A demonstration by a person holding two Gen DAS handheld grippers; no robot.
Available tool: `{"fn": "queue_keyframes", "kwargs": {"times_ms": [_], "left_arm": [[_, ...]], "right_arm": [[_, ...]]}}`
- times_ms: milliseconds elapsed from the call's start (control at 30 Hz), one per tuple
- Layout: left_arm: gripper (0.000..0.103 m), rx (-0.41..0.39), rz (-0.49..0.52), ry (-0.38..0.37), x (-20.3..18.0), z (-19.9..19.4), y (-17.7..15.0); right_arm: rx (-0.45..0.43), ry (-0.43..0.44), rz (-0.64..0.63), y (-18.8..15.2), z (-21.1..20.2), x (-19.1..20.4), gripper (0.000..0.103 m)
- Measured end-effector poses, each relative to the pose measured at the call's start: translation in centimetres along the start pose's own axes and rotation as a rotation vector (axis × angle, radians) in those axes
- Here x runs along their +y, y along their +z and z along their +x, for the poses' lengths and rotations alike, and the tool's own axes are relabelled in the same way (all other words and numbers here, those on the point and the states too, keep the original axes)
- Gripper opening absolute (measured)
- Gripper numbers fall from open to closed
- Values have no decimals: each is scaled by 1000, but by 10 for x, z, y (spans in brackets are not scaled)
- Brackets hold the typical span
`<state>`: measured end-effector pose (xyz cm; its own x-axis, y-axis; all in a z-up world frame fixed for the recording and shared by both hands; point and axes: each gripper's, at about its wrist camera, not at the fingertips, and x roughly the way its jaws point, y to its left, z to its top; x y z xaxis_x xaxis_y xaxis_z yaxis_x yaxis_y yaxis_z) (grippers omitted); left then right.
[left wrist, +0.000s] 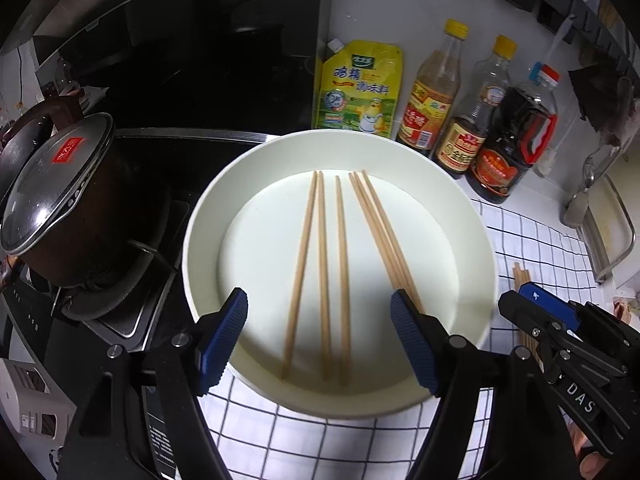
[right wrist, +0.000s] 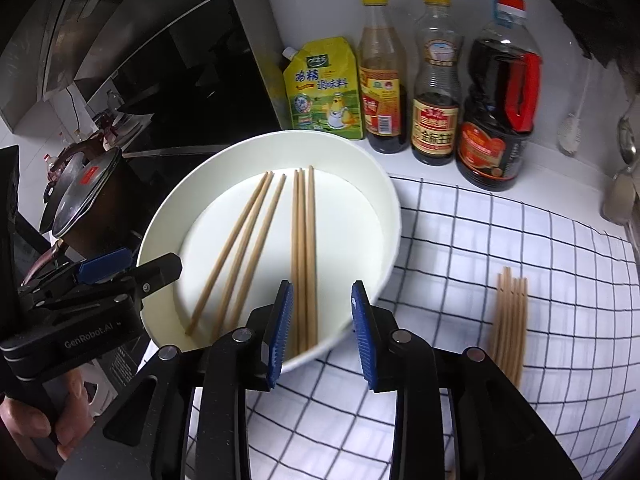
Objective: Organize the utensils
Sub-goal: 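Move both tools back over the chopstick row on the mat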
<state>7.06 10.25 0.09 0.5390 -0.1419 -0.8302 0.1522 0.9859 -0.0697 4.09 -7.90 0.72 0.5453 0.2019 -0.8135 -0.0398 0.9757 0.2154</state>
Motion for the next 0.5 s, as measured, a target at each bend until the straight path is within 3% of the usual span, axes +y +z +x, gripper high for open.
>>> {"fn": "queue_keyframes", "kwargs": {"times_ms": [500], "left_arm": [[74, 14, 60, -39, -56, -10, -22]], "right_arm": [[-8, -55, 62, -38, -35, -55, 33]]}}
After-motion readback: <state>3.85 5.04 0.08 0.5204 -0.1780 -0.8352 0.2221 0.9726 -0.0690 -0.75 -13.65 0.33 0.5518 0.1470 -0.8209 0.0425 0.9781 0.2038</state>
